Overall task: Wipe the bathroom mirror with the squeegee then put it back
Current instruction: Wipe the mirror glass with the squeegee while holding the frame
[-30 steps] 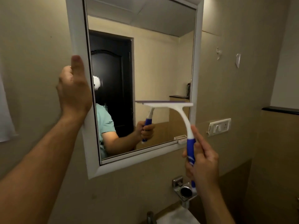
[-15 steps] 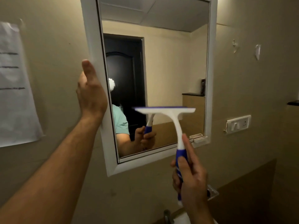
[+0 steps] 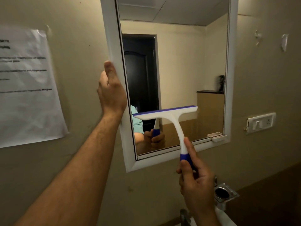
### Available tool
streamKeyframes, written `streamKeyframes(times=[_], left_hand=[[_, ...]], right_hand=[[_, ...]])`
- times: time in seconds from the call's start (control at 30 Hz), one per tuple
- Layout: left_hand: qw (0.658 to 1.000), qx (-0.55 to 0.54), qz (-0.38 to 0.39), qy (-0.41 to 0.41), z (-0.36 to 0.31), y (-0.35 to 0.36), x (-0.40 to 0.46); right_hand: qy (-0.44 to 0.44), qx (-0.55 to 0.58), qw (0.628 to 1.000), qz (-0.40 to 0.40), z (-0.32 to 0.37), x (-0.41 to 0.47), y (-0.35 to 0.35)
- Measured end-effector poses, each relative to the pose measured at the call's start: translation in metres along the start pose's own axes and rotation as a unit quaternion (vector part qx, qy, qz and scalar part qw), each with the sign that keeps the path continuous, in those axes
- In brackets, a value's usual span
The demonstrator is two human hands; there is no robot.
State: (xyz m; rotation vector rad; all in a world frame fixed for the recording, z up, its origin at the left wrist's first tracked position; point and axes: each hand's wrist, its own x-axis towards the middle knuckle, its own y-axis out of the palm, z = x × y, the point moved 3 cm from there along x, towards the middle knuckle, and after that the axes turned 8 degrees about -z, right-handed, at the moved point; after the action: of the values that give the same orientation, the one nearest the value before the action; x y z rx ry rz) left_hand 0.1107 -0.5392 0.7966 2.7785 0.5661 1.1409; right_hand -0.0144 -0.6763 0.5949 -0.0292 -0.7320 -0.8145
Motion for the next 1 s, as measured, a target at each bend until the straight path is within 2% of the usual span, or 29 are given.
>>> streamKeyframes(times=[0.23, 0.5, 0.77, 1.0], left_hand=[[1.0, 0.01, 0.016, -0.002, -0.001, -0.002, -0.001], [1.0, -0.009, 0.009, -0.003, 0.001, -0.001, 0.001], [1.0, 0.0, 0.016, 0.004, 0.003, 0.001, 0.001], [1.0, -0.007, 0.009, 0.014, 0.011, 0.003, 0.007]], right_hand=[[-0.066, -0.009, 0.998, 0.011, 0.031, 0.038, 0.021], [-0.034, -0.039, 0.998, 0.019, -0.005, -0.008, -0.002], [-0.089, -0.053, 0.994, 0.014, 0.021, 0.032, 0.005], [-0.057, -0.059, 0.996, 0.04, -0.013, -0.007, -0.009]])
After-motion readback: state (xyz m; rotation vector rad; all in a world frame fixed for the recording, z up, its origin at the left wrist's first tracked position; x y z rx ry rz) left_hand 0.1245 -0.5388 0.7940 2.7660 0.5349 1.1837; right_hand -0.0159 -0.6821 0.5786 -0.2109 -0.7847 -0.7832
